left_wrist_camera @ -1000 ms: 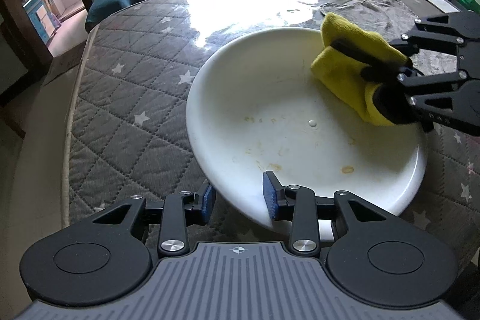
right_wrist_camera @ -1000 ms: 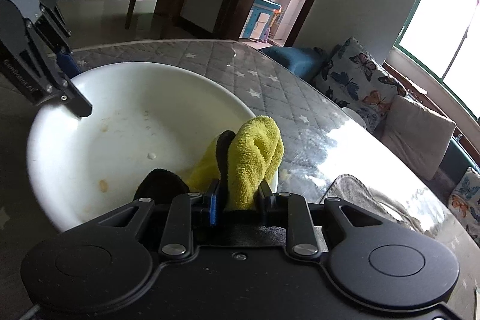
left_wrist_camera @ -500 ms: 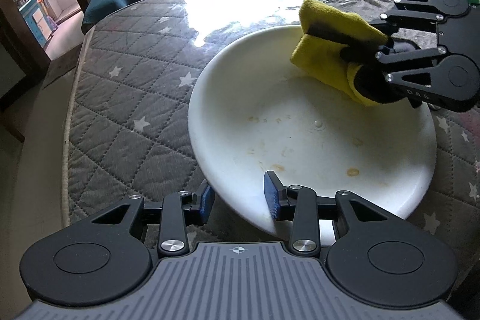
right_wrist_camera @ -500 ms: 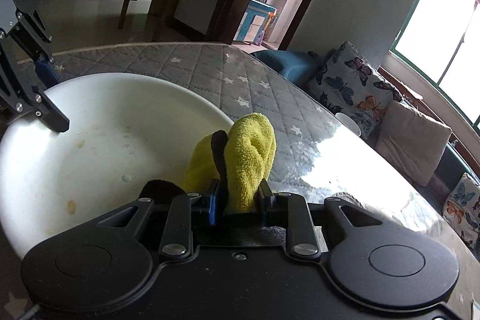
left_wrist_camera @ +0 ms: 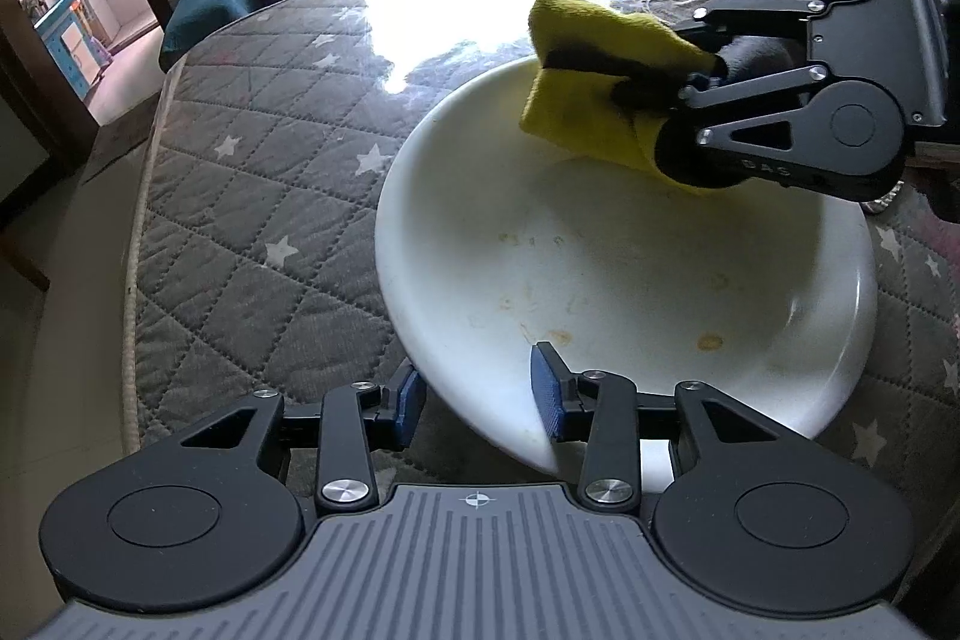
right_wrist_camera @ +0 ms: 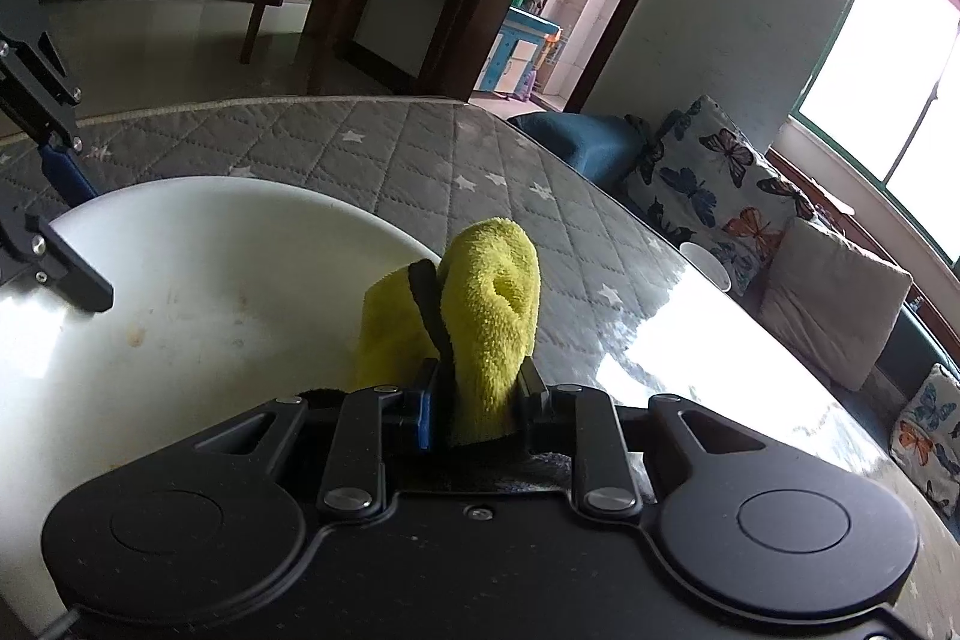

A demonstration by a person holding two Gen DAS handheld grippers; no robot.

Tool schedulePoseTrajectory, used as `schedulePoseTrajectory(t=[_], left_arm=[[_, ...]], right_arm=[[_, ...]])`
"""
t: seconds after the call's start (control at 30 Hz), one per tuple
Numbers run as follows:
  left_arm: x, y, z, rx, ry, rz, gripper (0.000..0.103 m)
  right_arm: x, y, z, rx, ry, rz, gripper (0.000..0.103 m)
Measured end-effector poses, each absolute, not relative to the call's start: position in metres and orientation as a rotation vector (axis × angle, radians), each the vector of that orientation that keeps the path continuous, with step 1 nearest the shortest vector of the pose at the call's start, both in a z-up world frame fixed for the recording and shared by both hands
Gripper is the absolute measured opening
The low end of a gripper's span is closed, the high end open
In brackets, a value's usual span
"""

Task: Clean bowl
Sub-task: 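Scrub the bowl's inner wall with the sponge in the right tool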

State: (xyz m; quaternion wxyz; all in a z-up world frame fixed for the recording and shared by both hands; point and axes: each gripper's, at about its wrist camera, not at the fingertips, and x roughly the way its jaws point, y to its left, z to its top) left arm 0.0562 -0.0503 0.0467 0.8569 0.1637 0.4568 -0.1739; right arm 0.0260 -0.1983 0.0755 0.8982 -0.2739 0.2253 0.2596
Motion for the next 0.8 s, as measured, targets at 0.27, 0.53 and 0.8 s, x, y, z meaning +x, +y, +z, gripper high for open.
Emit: schedulePoseTrajectory(t=[0.27,0.53,0.8], left_arm=[[0.056,-0.051,0.047,0.341,0.957,-0.354,0.041],[0.055,-0.051,0.048,0.332,0.952,-0.344,0.041],[0.052,-0.054,0.049,0.33,0.944,-0.321,0.041]], right_arm=[[0.026,-0.191,0.074,-0.598,0.468,0.544,0.026],[0.016,-0.197,0.07,-0.592,0.51,0.549,0.026],[0.003,-0.207,0.072,-0.543,0.567,0.564,0.027]])
